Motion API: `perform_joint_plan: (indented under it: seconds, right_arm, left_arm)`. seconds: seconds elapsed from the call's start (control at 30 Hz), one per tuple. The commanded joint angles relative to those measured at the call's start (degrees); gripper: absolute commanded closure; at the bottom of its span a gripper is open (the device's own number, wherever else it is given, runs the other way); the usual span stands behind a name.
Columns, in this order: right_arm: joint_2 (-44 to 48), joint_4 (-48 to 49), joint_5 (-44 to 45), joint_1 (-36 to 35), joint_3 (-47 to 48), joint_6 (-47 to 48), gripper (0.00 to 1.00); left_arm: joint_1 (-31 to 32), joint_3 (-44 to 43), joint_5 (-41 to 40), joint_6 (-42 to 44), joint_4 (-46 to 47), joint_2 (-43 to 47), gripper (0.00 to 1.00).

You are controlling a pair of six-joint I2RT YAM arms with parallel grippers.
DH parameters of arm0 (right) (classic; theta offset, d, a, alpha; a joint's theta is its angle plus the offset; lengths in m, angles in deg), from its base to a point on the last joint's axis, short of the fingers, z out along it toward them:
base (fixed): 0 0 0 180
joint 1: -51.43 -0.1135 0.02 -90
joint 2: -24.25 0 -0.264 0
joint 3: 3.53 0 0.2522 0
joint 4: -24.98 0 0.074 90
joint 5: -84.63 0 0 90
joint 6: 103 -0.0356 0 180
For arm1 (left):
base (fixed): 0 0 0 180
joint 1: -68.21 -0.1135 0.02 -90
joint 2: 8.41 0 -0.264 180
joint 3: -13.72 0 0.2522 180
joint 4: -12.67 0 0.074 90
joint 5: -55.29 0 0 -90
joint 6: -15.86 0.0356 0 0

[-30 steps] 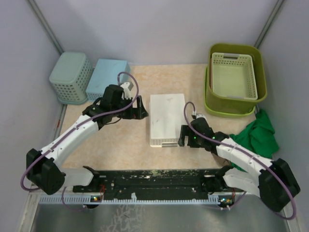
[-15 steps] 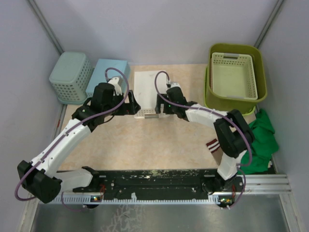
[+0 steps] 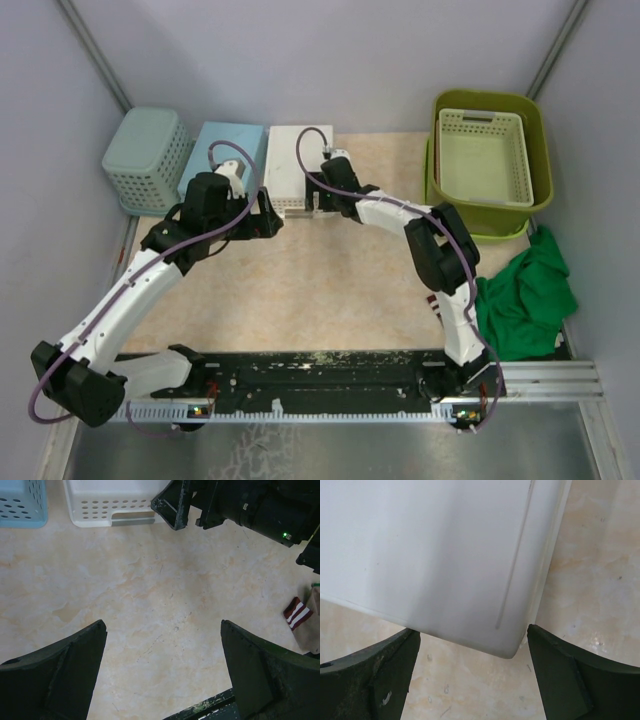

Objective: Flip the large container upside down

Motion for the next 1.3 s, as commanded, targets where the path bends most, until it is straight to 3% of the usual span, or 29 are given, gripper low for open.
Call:
perform_joint_plan:
  seconds: [0.0,0.23,0.47,0.63,0.83,1.07,1.13,1.27]
  right_arm:
    - [-2.7,-1.6,4.0,-0.4,8.0,2.6,0.13]
    - [-3.3,-4.0,4.5,-0.3,12.9,4.5,0.12]
    - [-6.5,-15.8,7.1,0.0,25.6,6.2,0.12]
    - [8.6,-11.7,6.8,0.1,15.3,6.3,0.11]
    - [27.7,-16.8,14.6,2.2,8.8,10.4,0.07]
    - [39.4,-29.6,9.9,20.3,6.8,10.0,0.03]
    - [40.1,-31.1,6.2,25.3,6.0,11.8,0.08]
    - [35.7,-35.9,3.2,29.6,8.5,13.9,0.38]
  left_arm:
    - [-0.2,-1.0,0.5,0.4,-0.3,1.5,0.00]
    - [-0.2,0.2,1.4,-0.3,0.5,1.6,0.00]
    - [-0.2,0.5,2.5,-0.8,2.5,1.3,0.00]
    - [-0.2,0.8,2.8,-0.4,3.8,1.1,0.00]
    - [0.2,1.6,4.4,-0.5,6.2,0.7,0.00]
    - [4.2,4.2,3.3,-1.4,8.8,-0.6,0.00]
    - [5.2,5.1,2.9,-1.6,9.9,-0.8,0.00]
    - [6.1,5.8,1.9,-1.3,11.5,-1.3,0.00]
